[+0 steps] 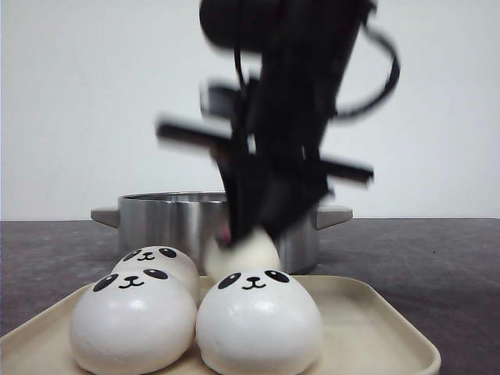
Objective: Steam buns
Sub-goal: 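Carry the held bun into the steel pot and open the right gripper, then lower the left gripper onto the farther bun nearest it and grasp, then lift the bun over the pot, lower it in, open the left gripper, then lower the right gripper onto the nearer bun on its side and grasp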
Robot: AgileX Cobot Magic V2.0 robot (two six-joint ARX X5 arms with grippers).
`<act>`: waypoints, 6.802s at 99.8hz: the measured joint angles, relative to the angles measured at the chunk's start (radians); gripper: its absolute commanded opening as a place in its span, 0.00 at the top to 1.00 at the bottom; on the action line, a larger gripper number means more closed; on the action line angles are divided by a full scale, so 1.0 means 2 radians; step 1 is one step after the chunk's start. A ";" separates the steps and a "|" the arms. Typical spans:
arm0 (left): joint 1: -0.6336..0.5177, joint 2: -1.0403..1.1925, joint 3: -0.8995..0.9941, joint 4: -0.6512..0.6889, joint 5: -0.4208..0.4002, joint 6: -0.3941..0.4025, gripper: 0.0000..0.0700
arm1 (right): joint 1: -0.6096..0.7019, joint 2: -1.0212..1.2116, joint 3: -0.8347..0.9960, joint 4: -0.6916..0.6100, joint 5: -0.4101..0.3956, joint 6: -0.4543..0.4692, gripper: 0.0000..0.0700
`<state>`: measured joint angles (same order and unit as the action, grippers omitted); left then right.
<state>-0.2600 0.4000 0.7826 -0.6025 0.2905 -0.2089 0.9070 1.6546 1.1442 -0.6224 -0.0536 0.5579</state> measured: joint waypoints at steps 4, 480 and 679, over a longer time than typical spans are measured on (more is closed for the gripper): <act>0.000 0.000 0.000 0.000 0.000 0.000 0.27 | 0.014 -0.041 0.012 -0.009 0.005 -0.002 1.00; -0.185 0.352 0.104 0.172 -0.139 -0.108 1.00 | 0.008 -0.262 0.307 -0.161 0.171 -0.118 0.99; -0.158 0.289 0.234 -0.009 -0.117 -0.052 0.21 | 0.019 -0.205 -0.068 -0.106 0.001 0.022 0.28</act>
<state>-0.5755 0.9783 1.2503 -0.6201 0.0559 -0.3122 0.9443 1.2446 1.0077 -0.8341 -0.0521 0.6022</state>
